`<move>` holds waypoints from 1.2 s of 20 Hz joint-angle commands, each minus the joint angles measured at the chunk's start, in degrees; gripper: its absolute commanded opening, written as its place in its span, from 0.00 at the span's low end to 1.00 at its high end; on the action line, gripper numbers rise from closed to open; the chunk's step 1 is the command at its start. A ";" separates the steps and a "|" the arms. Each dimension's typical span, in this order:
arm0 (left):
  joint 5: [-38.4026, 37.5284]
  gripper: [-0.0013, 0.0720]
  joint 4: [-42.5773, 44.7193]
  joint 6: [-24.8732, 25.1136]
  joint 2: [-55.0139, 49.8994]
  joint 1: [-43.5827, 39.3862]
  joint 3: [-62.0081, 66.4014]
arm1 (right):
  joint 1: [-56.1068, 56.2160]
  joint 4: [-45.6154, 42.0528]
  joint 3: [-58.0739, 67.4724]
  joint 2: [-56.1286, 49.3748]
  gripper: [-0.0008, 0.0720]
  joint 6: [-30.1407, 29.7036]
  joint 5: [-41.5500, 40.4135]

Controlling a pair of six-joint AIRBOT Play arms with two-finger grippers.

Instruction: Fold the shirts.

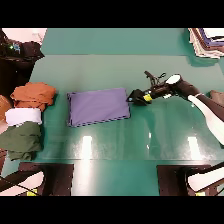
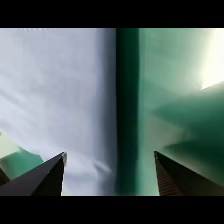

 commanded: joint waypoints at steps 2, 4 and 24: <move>-0.20 0.05 -0.57 0.00 -0.02 0.00 0.02 | 6.01 5.99 8.41 -9.07 0.71 0.00 1.86; -0.44 0.05 -1.44 0.00 -0.02 0.00 0.02 | 9.11 6.67 12.94 -12.09 0.52 -0.02 1.92; 9.07 0.05 -3.87 -0.55 -0.04 -24.02 0.02 | -44.02 -12.28 11.37 17.97 0.03 0.04 5.38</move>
